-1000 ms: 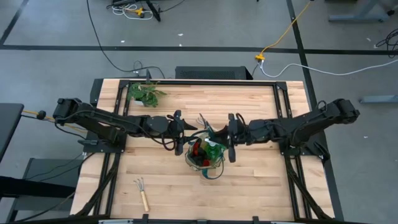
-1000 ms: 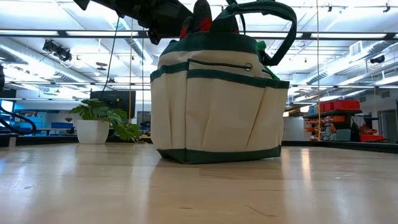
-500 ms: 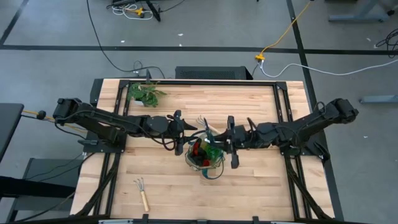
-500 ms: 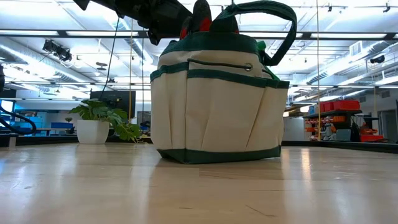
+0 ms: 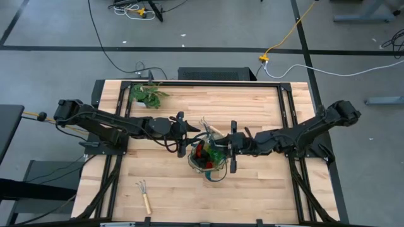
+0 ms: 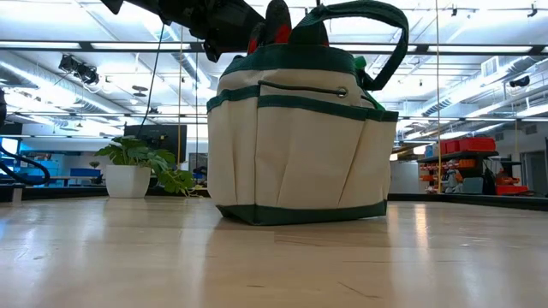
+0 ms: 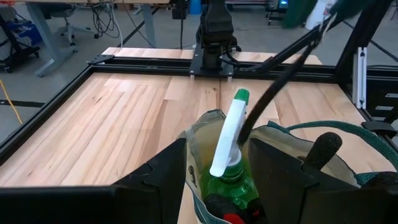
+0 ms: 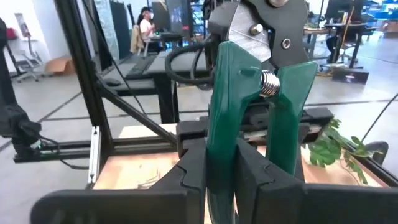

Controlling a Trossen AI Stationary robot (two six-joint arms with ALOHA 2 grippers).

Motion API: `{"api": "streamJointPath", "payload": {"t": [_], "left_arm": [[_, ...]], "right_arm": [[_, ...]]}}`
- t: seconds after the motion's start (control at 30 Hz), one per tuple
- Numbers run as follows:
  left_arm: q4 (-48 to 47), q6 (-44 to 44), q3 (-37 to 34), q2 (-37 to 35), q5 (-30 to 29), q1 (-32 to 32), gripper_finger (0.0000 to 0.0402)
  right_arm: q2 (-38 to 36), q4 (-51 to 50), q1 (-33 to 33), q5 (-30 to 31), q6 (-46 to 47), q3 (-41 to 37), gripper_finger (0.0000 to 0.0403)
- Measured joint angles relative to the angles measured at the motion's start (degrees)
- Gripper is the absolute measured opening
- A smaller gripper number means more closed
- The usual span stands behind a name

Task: Pick & Place Garden tools in Gardening bag
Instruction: Put the green scissors into the green gardening bag

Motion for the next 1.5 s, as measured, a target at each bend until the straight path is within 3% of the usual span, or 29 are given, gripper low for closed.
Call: {"api": "streamJointPath", "payload": {"t": [0.27,0.83,1.5], "left_arm": [[0.0,0.0,0.0,0.0,0.0,0.0,0.0179],[0.0,-0.2,0.0,0.0,0.0,0.0,0.0179],[0.0,-0.2,0.0,0.0,0.0,0.0,0.0179]], "right_arm": [[5.0,-0.2,0.5,0.2,2.0,0.0,0.0043],[9.5,0.3,4.9,15.2,7.0,-2.5,0.0043],[9.5,26.2,7.4,19.1,9.0,-18.5,0.0043]]}}
